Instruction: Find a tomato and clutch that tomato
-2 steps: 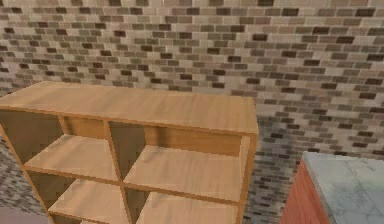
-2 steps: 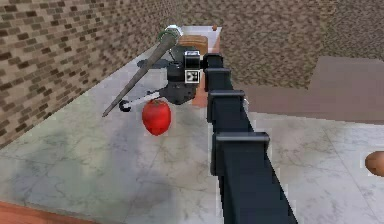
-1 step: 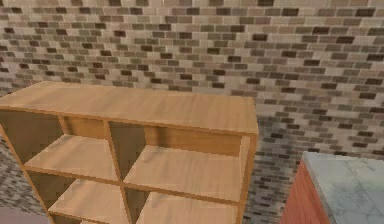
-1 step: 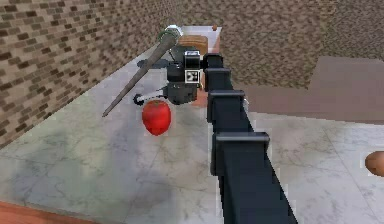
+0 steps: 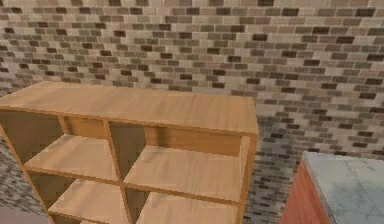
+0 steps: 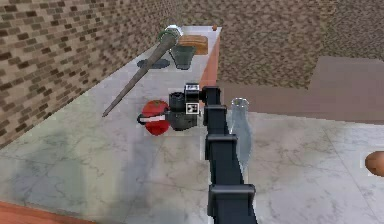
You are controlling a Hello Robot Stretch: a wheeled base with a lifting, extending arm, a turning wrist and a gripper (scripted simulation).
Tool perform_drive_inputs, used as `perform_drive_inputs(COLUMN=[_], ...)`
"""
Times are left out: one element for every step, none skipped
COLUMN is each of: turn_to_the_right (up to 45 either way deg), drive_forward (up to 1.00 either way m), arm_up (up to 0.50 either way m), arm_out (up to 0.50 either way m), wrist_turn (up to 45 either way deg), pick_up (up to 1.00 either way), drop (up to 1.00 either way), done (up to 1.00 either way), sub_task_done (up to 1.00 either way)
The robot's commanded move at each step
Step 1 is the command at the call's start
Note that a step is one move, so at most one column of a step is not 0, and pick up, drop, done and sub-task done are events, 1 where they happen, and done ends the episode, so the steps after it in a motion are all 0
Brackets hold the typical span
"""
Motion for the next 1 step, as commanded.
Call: perform_drive_inputs(turn_to_the_right=[0.0], drive_forward=[0.0], arm_up=[0.0], arm_out=[0.0], wrist_turn=[0.0], pick_up=[1.0], drop=[0.0], done=[0.0], sub_task_done=[0.0])
